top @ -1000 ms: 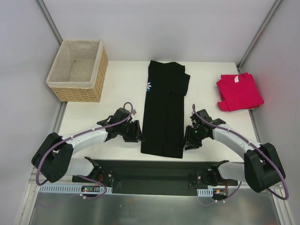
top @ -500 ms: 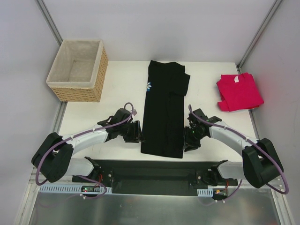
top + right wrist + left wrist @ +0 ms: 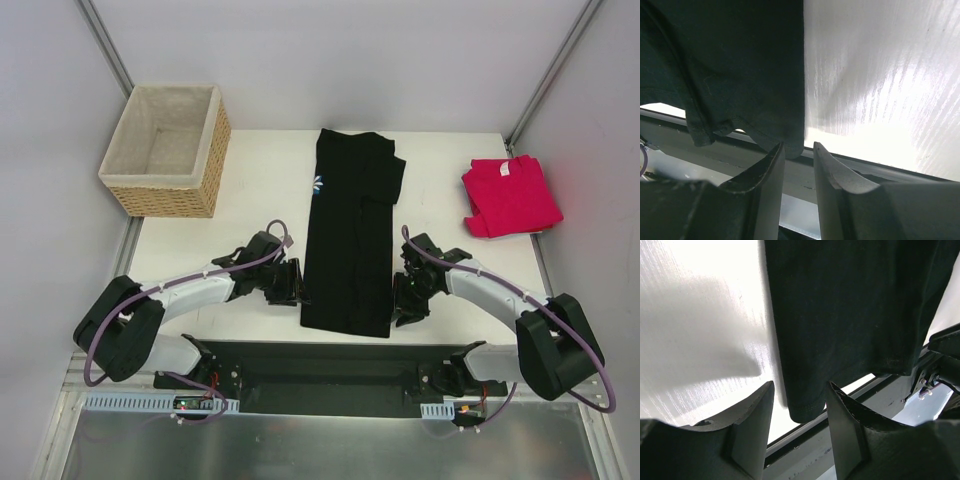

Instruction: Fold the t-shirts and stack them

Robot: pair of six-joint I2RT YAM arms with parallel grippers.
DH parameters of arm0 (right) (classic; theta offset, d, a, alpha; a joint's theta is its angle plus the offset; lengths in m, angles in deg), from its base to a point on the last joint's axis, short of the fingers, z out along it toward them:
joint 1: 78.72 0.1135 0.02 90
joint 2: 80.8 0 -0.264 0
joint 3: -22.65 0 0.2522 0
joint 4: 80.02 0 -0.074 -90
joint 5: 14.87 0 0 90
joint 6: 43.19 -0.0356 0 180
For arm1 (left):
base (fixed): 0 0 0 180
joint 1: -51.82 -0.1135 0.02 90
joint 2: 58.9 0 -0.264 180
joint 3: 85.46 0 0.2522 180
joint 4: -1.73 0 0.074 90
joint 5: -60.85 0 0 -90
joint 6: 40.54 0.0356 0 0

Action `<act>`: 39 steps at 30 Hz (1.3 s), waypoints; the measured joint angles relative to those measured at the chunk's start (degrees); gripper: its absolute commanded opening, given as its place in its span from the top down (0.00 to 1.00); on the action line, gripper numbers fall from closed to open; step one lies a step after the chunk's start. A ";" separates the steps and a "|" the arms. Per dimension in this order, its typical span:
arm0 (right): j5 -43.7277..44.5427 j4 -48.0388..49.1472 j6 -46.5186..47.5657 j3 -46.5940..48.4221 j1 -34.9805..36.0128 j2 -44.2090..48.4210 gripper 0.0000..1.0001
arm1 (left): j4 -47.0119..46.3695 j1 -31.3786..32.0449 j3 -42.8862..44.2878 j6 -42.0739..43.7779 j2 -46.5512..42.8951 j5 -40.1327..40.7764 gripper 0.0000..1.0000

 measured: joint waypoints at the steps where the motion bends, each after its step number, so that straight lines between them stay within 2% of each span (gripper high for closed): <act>1: 0.00 -0.07 0.00 0.02 0.00 -0.15 0.68 | 0.00 0.02 0.00 -0.15 0.31 -0.09 0.55; 23: -2.69 4.00 -4.74 -2.43 0.39 -1.40 0.68 | 0.46 0.83 -0.02 -1.88 -2.84 -1.16 0.55; 33: -1.73 3.04 -6.03 -3.48 1.29 1.81 0.68 | 1.57 1.11 -0.02 -1.88 -3.32 -1.18 0.55; 39: -1.73 4.13 -6.97 -4.57 2.91 -0.76 0.68 | 2.05 1.11 -0.02 -1.88 -3.32 -1.18 0.55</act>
